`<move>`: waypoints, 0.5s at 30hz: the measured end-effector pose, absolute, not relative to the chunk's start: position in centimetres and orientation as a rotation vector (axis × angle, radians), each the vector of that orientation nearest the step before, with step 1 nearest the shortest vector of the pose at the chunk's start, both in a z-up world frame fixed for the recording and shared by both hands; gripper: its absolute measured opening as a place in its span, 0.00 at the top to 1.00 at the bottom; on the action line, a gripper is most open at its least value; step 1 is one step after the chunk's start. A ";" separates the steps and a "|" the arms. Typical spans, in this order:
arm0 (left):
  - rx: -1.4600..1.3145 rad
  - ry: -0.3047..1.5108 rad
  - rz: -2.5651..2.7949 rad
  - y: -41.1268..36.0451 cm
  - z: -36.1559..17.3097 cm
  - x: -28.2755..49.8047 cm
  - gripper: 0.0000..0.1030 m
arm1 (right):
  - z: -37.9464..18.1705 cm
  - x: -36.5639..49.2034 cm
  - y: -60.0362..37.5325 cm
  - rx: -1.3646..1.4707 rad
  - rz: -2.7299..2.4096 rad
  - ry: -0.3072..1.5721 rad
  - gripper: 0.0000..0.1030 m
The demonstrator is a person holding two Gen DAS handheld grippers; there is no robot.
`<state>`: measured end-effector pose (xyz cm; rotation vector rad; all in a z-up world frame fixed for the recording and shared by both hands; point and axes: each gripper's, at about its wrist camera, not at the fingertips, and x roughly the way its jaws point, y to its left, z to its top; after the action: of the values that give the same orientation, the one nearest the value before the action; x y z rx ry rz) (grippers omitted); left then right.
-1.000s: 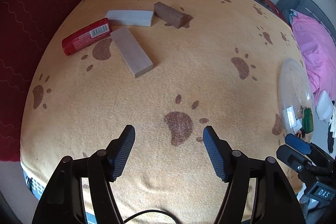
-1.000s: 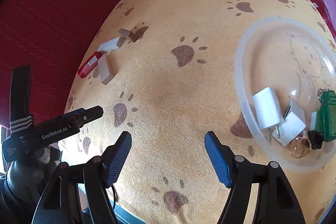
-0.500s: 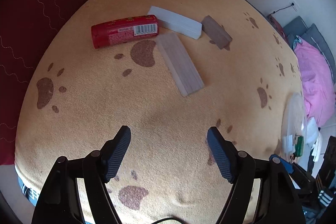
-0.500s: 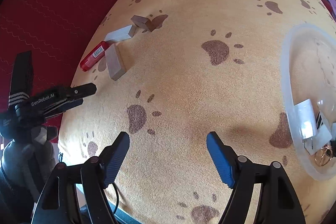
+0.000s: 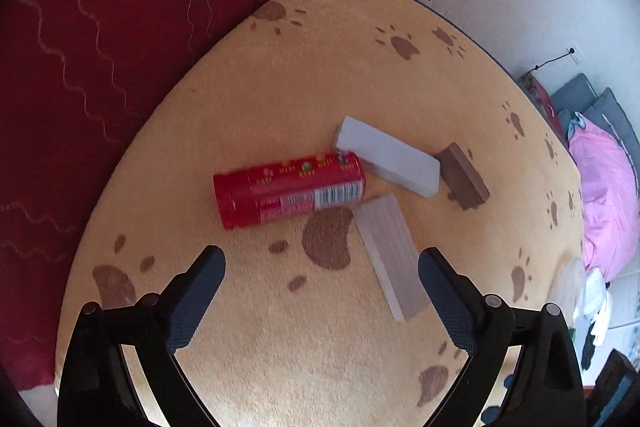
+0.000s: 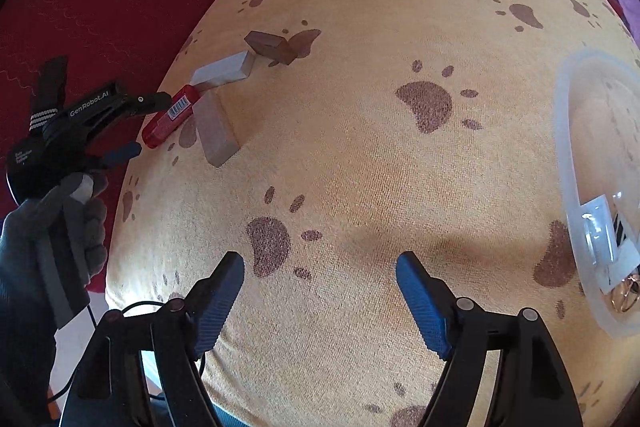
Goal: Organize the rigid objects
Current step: 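Grasp the red can with the left gripper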
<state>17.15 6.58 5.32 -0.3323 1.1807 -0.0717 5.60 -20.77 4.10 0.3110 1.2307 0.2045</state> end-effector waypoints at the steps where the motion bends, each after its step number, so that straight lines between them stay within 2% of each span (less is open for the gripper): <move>1: -0.334 1.179 -0.067 6.7 5.2 17.6 0.05 | 4.1 5.7 -20.6 0.310 0.204 1.230 0.20; 15: -0.319 1.214 -0.014 7.4 3.2 21.7 0.04 | 3.7 7.1 -18.5 0.279 0.213 1.244 0.19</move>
<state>21.69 7.44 3.17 -0.3190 1.2139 -0.0137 7.07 -18.49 3.68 0.2794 1.2438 0.2128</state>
